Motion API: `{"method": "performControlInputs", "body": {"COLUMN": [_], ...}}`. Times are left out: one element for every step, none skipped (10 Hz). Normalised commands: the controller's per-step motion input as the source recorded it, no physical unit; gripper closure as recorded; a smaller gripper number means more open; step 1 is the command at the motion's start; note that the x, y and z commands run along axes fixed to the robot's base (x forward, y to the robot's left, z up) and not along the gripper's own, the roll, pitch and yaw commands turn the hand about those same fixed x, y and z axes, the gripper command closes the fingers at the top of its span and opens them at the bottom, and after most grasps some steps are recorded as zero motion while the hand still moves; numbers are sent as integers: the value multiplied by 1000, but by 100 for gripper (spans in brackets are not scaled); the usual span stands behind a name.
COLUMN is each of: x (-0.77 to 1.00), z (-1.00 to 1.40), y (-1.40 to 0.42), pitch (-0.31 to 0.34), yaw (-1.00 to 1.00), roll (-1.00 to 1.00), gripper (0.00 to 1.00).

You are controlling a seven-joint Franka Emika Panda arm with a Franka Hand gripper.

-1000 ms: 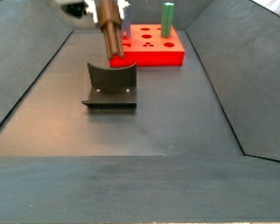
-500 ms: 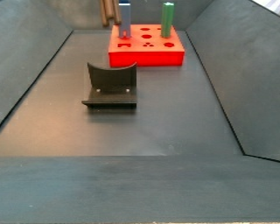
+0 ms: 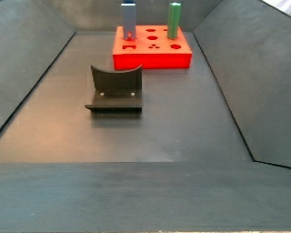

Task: Pick up the 3 prong object. Move up. Rotate the 3 prong object. Place the 3 prong object on the fixture. Regrasp the 3 prong object. Move to above the board. Insert the 3 prong object.
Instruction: Move to above the board.

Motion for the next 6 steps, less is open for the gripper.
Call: {"method": "performControlInputs", "body": {"x": [-450, -480, -486, -495, -505, -524], "z": [174, 181, 169, 174, 176, 176], "y": [-1000, -1000, -1000, -1000, -1000, -1000], "pitch": [-110, -121, -127, -129, -126, -125], "yaw": [-85, -94, -101, -109, -117, -126], "roll": [-1000, -1000, -1000, -1000, -1000, -1000], "gripper": [100, 100, 100, 100, 100, 100]}}
